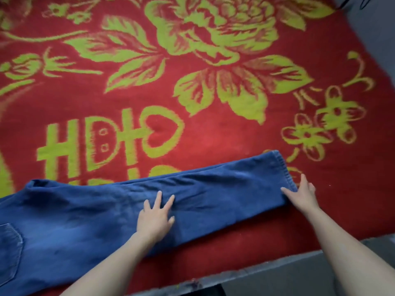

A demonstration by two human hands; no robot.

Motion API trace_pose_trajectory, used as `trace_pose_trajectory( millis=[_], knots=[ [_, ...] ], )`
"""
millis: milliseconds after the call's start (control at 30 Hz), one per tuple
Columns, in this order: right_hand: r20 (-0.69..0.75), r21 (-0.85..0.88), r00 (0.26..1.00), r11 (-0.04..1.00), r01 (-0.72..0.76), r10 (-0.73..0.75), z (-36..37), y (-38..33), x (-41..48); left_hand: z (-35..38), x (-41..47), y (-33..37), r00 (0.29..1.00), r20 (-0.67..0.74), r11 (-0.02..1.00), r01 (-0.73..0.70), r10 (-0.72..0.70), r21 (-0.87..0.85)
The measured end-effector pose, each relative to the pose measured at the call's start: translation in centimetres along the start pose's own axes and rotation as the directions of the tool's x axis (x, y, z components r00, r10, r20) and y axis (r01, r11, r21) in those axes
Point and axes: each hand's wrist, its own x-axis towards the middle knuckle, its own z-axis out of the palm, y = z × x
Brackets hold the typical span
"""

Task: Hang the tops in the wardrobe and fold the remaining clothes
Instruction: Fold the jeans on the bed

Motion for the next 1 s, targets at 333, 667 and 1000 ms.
trace_pose_trajectory(
  millis=[333,667,1000],
  knots=[
    [0.092,0.635,0.986,0.755,-0.164,0.137,0.8,-2.0,1.2,-1.7,0.5,-0.7,0.989,0.145,0.975,0.04,-0.008,-0.22],
    [0.02,0.214,0.995,0.972,-0.101,0.099,2.0,-2.3,0.9,-1.7,-1.8,-3.6,0.996,0.061,0.808,0.085,-0.061,-0.583],
    [0.048,0.366,0.999,0.931,0.004,-0.023,-1.0,-5.7,-2.9,0.6,-2.6,-4.8,0.991,0.072,0.765,0.133,-0.113,-0.63]
  ],
)
